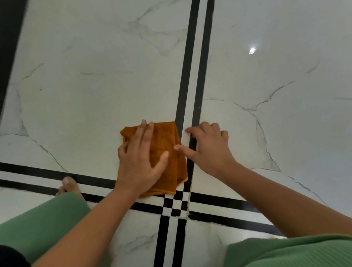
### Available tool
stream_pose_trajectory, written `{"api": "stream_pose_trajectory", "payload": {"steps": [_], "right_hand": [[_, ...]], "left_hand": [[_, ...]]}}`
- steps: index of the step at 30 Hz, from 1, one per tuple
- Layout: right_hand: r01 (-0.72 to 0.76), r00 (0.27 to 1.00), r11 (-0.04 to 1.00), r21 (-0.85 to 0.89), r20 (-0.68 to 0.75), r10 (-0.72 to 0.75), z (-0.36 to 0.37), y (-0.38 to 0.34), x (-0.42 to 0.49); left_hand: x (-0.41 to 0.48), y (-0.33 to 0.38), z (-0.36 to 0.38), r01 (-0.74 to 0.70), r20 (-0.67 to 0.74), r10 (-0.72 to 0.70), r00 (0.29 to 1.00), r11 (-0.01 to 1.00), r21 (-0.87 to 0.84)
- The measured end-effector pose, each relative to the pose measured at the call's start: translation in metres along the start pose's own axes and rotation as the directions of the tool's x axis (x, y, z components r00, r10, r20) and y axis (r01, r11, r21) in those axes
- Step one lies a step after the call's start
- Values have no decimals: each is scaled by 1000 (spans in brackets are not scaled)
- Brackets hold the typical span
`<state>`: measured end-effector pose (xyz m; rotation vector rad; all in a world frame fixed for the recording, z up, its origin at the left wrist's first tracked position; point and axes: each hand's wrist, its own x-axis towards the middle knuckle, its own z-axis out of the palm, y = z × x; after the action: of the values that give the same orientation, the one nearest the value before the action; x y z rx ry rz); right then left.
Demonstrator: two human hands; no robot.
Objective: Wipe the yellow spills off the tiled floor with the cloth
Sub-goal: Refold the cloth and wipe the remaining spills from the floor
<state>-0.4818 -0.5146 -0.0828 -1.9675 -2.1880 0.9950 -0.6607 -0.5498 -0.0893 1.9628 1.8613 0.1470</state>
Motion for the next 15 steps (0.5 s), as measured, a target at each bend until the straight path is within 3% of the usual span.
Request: {"api": "stream_pose_trajectory", "payload": {"steps": [3, 8, 11, 15], "right_hand": [[-77, 997, 988, 135, 26, 74, 6, -24, 20], [-131, 985, 967, 217, 143, 101, -4, -39, 47], [-191, 970, 856, 480, 226, 89, -34, -33, 45], [-80, 997, 718, 691, 41, 72, -97, -23, 41]], "left_hand": [[23, -14, -22, 112, -27, -113, 993, 993, -34], [60, -20, -59, 156, 293, -182, 939, 981, 112], [80, -6, -84, 168, 450, -120, 885, 983, -69], [110, 26, -118, 132, 356, 19, 934, 909, -395]]}}
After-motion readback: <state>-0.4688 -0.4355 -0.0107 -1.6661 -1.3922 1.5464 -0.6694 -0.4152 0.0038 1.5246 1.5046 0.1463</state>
